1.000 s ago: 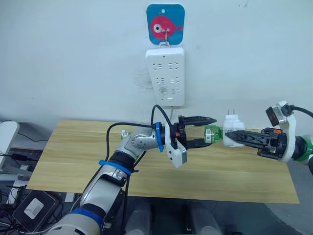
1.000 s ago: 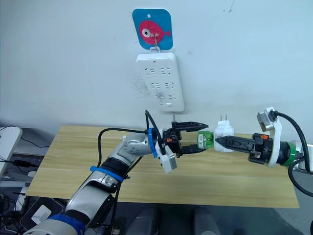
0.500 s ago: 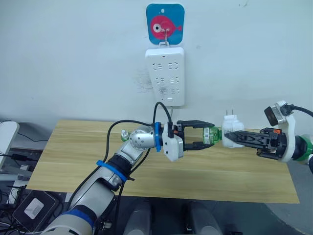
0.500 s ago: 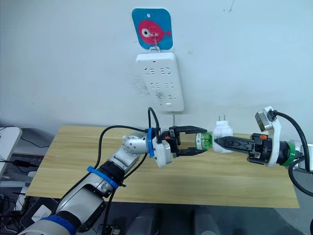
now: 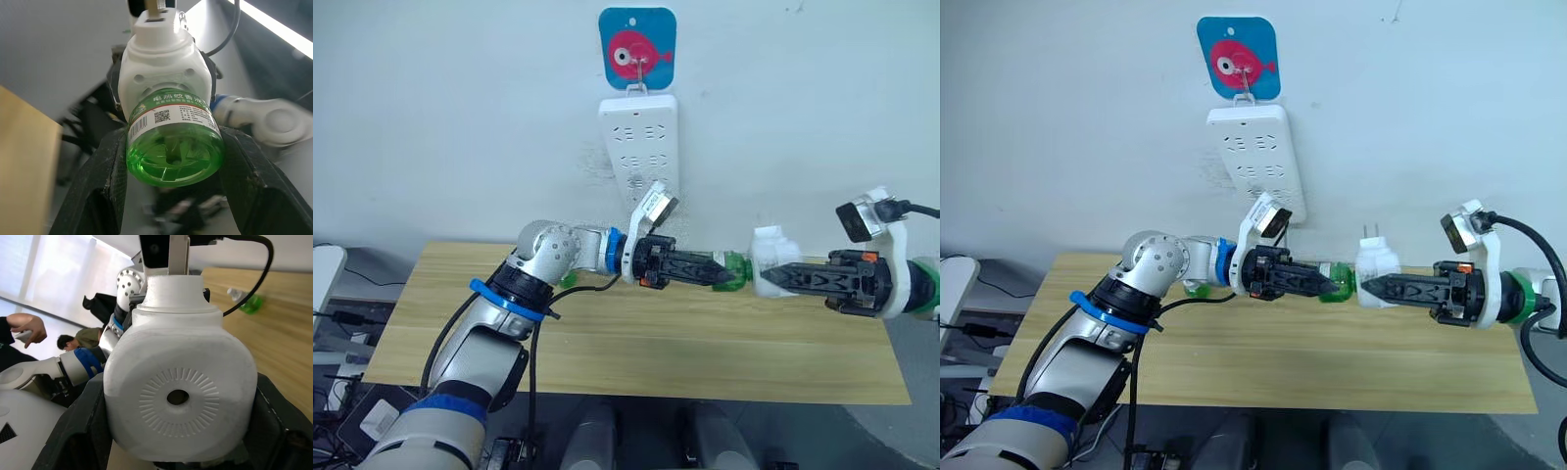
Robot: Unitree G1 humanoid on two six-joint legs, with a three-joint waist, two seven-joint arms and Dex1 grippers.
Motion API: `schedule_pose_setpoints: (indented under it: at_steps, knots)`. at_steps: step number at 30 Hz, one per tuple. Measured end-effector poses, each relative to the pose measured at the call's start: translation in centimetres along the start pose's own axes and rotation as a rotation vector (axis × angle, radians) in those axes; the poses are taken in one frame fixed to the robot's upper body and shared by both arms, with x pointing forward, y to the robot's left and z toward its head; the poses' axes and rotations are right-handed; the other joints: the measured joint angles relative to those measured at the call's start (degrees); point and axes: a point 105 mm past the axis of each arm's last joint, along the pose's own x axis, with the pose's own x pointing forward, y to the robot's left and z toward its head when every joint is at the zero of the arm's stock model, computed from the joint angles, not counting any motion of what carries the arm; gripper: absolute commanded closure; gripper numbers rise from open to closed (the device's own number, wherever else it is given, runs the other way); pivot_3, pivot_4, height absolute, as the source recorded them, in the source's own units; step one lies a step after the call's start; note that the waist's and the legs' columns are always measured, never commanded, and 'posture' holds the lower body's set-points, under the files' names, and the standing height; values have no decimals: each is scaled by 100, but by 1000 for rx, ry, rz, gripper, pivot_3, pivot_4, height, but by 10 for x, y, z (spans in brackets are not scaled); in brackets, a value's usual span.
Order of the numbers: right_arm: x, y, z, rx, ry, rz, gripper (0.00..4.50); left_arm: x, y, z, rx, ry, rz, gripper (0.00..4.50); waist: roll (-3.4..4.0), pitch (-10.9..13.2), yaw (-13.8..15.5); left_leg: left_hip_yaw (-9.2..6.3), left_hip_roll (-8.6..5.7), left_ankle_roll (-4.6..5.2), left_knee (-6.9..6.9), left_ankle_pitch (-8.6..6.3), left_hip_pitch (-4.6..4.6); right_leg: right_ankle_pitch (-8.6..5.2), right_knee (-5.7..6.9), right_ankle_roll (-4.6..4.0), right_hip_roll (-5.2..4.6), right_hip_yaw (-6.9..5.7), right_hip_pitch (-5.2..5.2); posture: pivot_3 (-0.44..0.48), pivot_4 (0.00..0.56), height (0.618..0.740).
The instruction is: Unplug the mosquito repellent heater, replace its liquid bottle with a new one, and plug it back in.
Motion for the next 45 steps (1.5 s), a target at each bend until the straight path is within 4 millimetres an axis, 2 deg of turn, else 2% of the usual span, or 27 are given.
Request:
schedule_pose_setpoints:
  at_steps: [5,10,12,17,23,27,31,33,34,38,42,45]
  knots:
    - [2,3,-4,-1,23,17,1513,-2,-3,-7,-82,-9,-26,2216,-1,1,-6,5,0,1,9,1,2,0,4,0,-1,7,2,-88,238,740]
    - [1,-1,-1,0,4,-7,1513,0,3,-4,-39,-59,4,2216,-1,1,-6,9,0,1,12,1,4,0,6,0,-1,10,4,-88,238,740]
    - [-1,-3,1,7,-11,-16,1513,2,6,-2,-21,-72,21,1501,-2,1,3,12,0,1,12,1,3,0,5,0,-1,11,3,-76,239,740]
    - [-4,-10,3,28,-29,-55,1513,0,5,9,3,-134,18,69,-2,1,0,15,0,2,11,1,2,0,6,0,-1,11,4,-79,241,740]
    - [-6,-14,3,55,-47,-74,1513,-4,8,9,-17,-146,33,31,-2,1,0,16,0,2,12,1,4,0,8,1,-1,12,5,-90,240,740]
    - [-16,-24,1,102,-78,-126,1513,-33,10,-3,3,-134,120,31,-2,1,-15,21,1,2,8,1,5,0,8,0,-1,17,3,-96,239,740]
    - [-20,-26,1,105,-93,-150,1513,-51,20,-27,312,-29,282,31,1,-1,-26,27,3,1,-3,1,10,0,-2,0,-3,20,5,-90,237,740]
    - [-20,-26,3,100,-103,-154,1513,-48,34,-32,647,26,376,31,1,0,15,27,3,1,0,1,9,1,-5,0,-5,18,6,-86,235,740]
    - [-20,-26,4,97,-107,-157,1513,-40,37,-31,855,45,384,31,0,0,83,26,3,0,7,1,5,1,-4,0,-6,15,6,-84,235,740]
    - [-19,-25,4,94,-112,-158,1513,-24,31,-11,1471,64,402,31,0,0,197,25,1,1,16,1,5,9,-3,4,-8,14,11,-82,234,740]
    - [-18,-23,6,94,-119,-150,1513,-11,27,-4,1872,59,387,31,0,0,189,35,0,4,16,1,4,13,-3,8,-9,20,10,-79,232,740]
    - [-18,-22,6,91,-120,-145,1513,-9,28,-5,1977,64,371,31,-1,0,170,33,1,5,14,1,4,13,1,8,-8,17,8,-81,232,740]
